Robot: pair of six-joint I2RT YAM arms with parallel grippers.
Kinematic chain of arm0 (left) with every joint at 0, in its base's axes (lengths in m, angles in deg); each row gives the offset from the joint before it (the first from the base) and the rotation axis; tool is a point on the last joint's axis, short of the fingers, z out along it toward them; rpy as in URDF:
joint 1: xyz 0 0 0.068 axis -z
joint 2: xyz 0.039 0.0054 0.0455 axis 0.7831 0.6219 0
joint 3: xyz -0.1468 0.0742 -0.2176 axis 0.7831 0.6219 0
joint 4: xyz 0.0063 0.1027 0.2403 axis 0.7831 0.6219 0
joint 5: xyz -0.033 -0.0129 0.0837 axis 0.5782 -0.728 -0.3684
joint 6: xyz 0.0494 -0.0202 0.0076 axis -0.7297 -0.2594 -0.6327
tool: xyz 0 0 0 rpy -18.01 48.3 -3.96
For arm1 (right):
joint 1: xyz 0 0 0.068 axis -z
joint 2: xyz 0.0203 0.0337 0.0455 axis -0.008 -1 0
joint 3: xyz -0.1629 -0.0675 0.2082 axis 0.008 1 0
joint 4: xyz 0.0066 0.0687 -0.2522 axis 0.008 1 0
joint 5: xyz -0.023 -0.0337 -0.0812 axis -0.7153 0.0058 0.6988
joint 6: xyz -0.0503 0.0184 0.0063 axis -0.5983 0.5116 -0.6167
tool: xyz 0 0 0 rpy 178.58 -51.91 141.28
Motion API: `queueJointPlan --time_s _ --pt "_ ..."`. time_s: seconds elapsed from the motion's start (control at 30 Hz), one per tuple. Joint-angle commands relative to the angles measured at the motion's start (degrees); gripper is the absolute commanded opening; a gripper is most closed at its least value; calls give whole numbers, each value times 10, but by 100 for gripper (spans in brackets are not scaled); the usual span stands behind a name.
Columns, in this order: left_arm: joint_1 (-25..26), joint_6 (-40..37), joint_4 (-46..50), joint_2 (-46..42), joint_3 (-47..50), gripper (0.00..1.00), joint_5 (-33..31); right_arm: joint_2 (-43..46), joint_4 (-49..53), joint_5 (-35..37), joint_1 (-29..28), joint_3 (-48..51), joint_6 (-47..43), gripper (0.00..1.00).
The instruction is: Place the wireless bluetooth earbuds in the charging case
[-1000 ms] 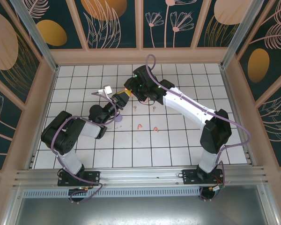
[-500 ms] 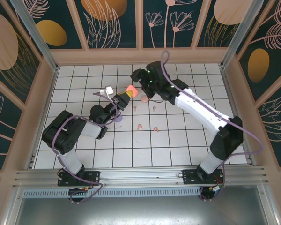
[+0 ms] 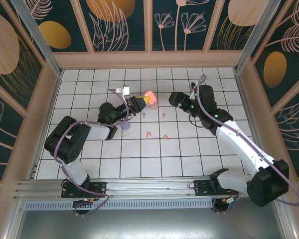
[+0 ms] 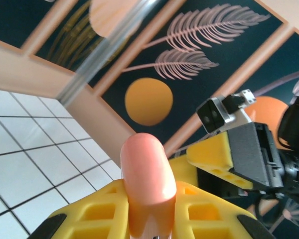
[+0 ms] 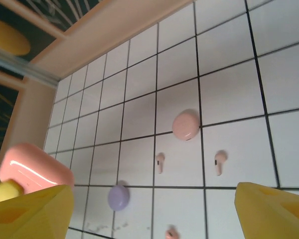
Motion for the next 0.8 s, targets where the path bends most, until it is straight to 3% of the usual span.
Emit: queueJointPlan --time_s 0.0,0.13,0.27,0.77 --pt "4 -10 13 -7 -27 0 88 21 -54 -122 18 27 -132 84" --pt "4 -6 32 -5 -49 0 142 15 -61 -208 20 34 -166 84" --pt "4 -13 63 -9 -64 0 174 2 -65 -251 19 28 -176 84" --pt "4 -21 90 -10 -78 0 182 -44 -102 -263 11 2 -163 81"
